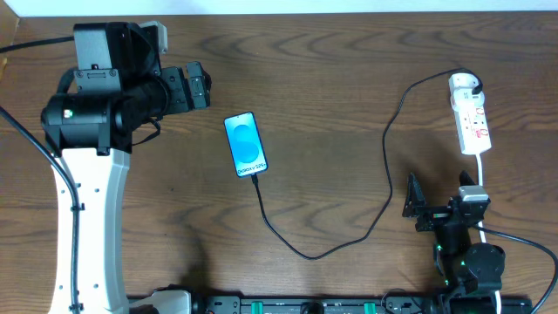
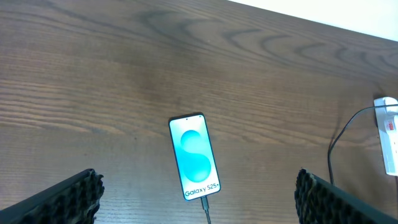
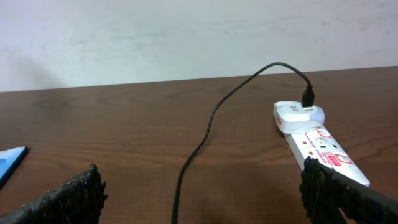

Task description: Plug charger to phone and switch on socket

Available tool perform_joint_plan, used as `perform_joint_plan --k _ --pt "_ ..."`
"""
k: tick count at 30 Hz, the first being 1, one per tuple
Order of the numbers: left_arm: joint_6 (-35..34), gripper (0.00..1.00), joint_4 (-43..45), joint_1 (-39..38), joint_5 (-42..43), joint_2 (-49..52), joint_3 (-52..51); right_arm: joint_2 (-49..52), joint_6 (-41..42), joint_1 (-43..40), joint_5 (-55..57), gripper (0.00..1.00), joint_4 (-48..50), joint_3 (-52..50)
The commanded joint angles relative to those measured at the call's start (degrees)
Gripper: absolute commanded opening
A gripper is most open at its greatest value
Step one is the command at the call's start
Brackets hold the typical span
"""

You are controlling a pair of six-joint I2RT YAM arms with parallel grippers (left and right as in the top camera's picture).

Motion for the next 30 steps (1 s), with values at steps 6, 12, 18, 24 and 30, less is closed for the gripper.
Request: perform_joint_plan --k 6,12,18,24,30 --pt "0.13 1.00 0.02 0.15 -0.20 -0.26 -0.17 -0.52 0.55 -0.33 0.44 0.99 -0.26 -0.09" --pt "0.13 1.00 0.02 0.15 -0.20 -0.26 -0.17 -0.52 0.55 -0.35 0.44 0.99 -0.26 -0.09" --pt "0.13 1.00 0.04 0.15 -0.50 -1.31 -0.17 -0.52 0.55 -0.35 0.44 0.99 -0.26 -0.09" --pt "0.61 1.00 -0.11 0.15 -0.85 -9.38 -4.68 -0.52 0.55 -0.35 0.46 0.99 -0.26 -0.09" --pt "0.85 1.00 7.26 0.15 -4.35 -22.69 -18.29 -0.52 0.55 -0.35 0.44 0.99 -0.26 -0.09"
